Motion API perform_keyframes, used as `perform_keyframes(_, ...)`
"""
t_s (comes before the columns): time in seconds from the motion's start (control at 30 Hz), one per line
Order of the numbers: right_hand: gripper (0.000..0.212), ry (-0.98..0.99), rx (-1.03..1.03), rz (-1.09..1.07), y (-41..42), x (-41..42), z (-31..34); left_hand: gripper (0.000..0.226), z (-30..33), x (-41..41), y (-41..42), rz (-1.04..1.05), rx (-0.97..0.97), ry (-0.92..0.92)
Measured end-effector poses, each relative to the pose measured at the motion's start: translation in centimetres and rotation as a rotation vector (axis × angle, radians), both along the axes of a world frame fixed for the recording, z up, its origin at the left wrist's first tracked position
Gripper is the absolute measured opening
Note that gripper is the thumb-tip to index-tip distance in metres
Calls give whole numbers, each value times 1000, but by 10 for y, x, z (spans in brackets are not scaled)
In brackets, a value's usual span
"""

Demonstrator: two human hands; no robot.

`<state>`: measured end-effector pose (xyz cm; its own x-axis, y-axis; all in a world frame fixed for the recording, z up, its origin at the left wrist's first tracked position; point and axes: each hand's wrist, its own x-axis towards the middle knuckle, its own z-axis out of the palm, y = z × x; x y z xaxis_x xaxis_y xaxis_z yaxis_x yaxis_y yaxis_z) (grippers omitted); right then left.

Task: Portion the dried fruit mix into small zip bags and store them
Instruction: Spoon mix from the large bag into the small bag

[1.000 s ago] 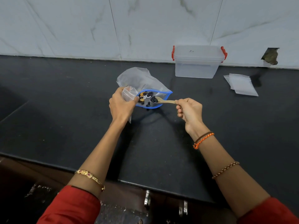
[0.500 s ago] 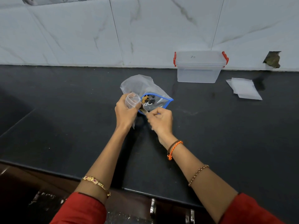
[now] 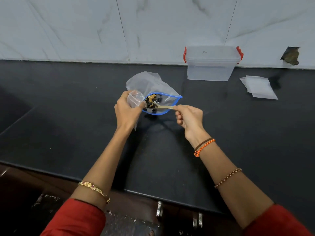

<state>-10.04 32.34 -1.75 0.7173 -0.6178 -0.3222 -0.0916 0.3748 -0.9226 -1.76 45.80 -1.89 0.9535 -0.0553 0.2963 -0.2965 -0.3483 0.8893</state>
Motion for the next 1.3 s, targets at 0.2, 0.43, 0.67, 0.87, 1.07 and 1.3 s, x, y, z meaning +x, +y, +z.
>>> perform_keyframes(0.2,20,-46,-31,0,-20,-19,4,43,-1,-7,-3,23,67,-9)
perform_keyframes(0.43,20,-90,-32,30,-41,-44,12,41,-4,-20,-4,1,132,-17)
perform_keyframes(0.67,23,-174,21,78,-56,-53,28,43,-8,-30,-3,-75,194,-28)
perform_keyframes(0.87,21,-170,-60,203,-52,-45,42,41,0,-41,-9,-162,243,-77)
perform_keyframes(1.07,20,-116,-336,302,-30,-33,47,37,2,-51,-11,-253,238,-62)
perform_keyframes(1.3,10,-230,-890,329,-4,-25,37,40,-4,-47,-9,-260,189,-1)
